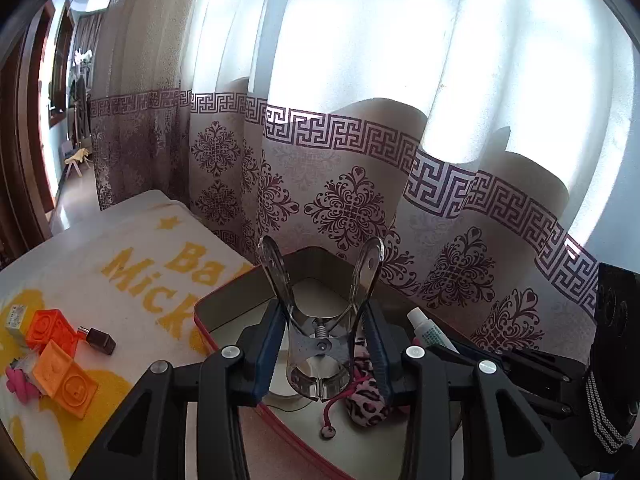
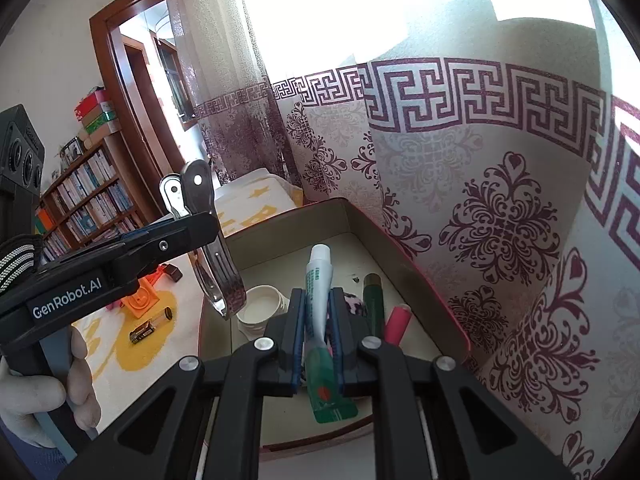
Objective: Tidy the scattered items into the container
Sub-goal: 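Carry the clip and toothpaste tube into the red box and release both, then withdraw both tools from the box back over the towel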
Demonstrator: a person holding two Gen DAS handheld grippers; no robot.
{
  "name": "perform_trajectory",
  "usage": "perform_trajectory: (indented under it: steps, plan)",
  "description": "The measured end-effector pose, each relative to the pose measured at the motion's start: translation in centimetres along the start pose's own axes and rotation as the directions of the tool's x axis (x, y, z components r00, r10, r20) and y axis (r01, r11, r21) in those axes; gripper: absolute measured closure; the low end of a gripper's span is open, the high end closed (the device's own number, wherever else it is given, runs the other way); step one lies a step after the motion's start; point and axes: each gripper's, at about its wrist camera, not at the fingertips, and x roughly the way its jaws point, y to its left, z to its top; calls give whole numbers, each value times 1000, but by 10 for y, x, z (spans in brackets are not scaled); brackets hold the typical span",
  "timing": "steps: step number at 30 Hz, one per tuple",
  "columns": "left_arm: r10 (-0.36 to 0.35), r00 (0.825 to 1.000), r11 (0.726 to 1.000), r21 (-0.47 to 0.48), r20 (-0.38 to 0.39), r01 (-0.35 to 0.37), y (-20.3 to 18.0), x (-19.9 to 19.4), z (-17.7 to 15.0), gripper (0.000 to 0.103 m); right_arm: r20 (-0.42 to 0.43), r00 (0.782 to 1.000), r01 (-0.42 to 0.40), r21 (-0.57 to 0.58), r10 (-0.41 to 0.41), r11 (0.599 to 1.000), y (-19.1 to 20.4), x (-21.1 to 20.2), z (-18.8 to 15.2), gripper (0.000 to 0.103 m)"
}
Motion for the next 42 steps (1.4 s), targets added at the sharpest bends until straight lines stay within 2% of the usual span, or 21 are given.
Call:
perform_trajectory:
  steps: [1, 2, 3, 4, 5, 6, 10, 14, 25, 29, 33, 38, 42]
  plan:
    - [7, 1000, 1000, -13, 13, -7, 1, -1, 0, 5, -4, 1000, -6, 6, 6, 1000, 0, 1, 0, 86]
    - [20, 999, 999, -26, 41, -19, 3, -5, -1, 0, -8, 1000, -12, 13, 12, 1000, -1, 3, -1, 77]
    - [31, 997, 999, -34, 65, -29, 6, -9, -2, 1, -11, 1000, -17, 21, 17, 1000, -2, 4, -1, 61]
    - [39, 997, 999, -41, 74, -36, 9, -13, -2, 1, -9, 1000, -19, 30, 19, 999, -3, 5, -3, 52]
    - [50, 996, 998, -50, 75, -46, 14, -15, -2, 1, -2, 1000, -16, 38, 16, 999, -4, 5, -4, 38]
    - [66, 995, 996, -63, 74, -62, 19, -17, -3, 1, 8, 1000, -10, 41, 10, 999, -4, 4, -5, 32]
    - [115, 992, 986, -129, 55, -107, 44, -21, -11, 1, 14, 1000, -6, 48, 5, 999, -3, 3, -5, 31]
    - [155, 987, 968, -205, 33, -145, 68, -24, -23, 1, 20, 1000, 3, 68, -5, 998, -3, 2, -6, 24]
    - [258, 966, 929, -281, 32, -239, 119, -53, -53, 1, 7, 1000, -3, 57, 3, 998, 12, 4, -10, 23]
    - [323, 946, 892, -341, 20, -297, 150, -70, -68, 1, 7, 1000, -24, 37, 24, 999, 25, 6, -10, 23]
    - [399, 917, 844, -391, 2, -366, 181, -90, -84, 1, 0, 999, -52, -3, 52, 999, 46, 9, -13, 22]
    - [450, 893, 799, -441, -12, -408, 214, -112, -99, 1, 1, 996, -88, -115, 89, 989, 85, 11, -20, 22]
    - [477, 879, 770, -473, -16, -427, 233, -124, -108, 1, -25, 988, -156, -230, 154, 961, 122, 16, -28, 20]
